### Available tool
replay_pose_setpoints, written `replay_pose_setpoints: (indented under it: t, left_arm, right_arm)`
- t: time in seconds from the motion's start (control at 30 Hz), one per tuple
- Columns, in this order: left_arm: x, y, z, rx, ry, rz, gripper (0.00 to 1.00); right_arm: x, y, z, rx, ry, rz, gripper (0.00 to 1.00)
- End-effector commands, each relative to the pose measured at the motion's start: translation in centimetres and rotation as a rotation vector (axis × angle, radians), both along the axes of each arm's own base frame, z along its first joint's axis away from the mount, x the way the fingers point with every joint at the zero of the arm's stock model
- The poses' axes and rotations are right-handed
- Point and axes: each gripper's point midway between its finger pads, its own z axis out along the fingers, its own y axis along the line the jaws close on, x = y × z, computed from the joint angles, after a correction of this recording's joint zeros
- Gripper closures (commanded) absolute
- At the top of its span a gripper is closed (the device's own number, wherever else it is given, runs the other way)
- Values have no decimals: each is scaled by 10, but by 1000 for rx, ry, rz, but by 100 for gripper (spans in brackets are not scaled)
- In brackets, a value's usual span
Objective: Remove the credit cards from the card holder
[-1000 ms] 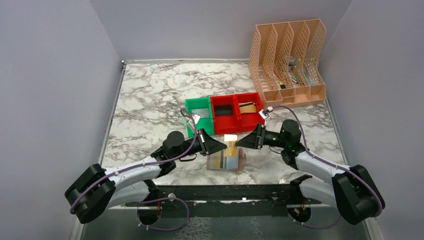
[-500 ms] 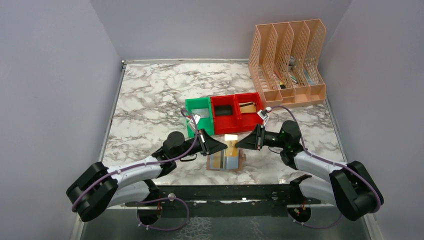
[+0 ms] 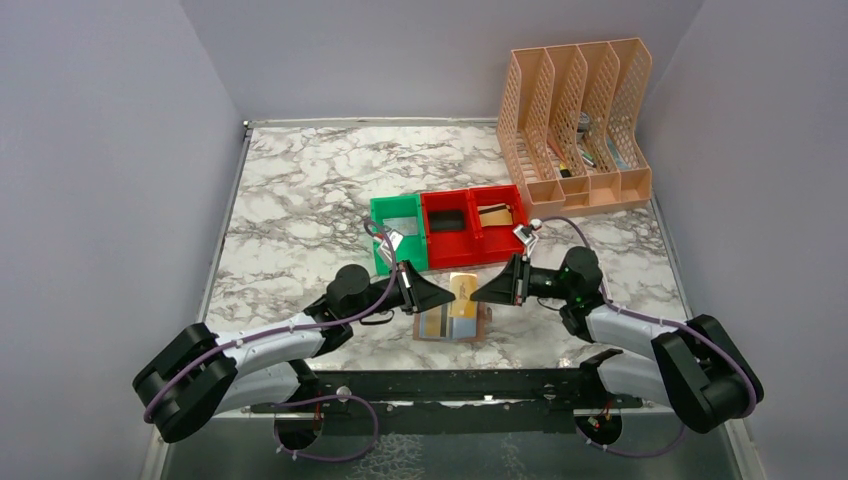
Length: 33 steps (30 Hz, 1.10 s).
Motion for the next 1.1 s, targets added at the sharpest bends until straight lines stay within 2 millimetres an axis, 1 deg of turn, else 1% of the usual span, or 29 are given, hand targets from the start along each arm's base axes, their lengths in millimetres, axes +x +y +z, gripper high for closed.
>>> replay_pose_setpoints:
  t: [0.0,0.07,0.23,0.3,0.37,0.53,0.6,0.77,0.8,0.87,0.93,1.07]
  left_arm:
    - [-5,-2,12,-42,-32,-28,100]
    - [-5,-2,12,-43,-33,-30,100]
    - [-5,-3,13,-50,-30,-32,100]
    - [-5,-3,14,-55,-27,-30,100]
    - [-4,-4,15,-58,-25,-29,100]
    - [-3,0,14,-65,-27,-2,100]
    - [-3,1,14,-67,-29,3,100]
    - [-5,2,13,-66,-25,-6,100]
    - [-5,2,13,-66,-22,-5,95]
    - [-6,5,10,-64,-17,6,82]
    - [-5,9,5,-58,-9,23,64]
    - [-4,16,-3,-26,8,60,38]
  right_arm:
    - [-10,1,10,35,-44,55,97]
    - [-10,1,12,38,-50,61,96]
    - [-6,3,13,23,-60,74,89]
    - [-5,5,16,22,-70,91,88]
    - [-5,5,18,27,-75,99,91]
    - [-7,6,21,40,-79,113,94]
    - [-10,5,22,50,-76,120,98]
    - [-13,3,23,63,-64,109,99]
    - [-12,3,22,60,-66,104,99]
    - [-8,4,20,39,-73,81,99]
    - [-1,4,17,5,-79,48,99]
    - [19,1,13,-93,-111,-69,99]
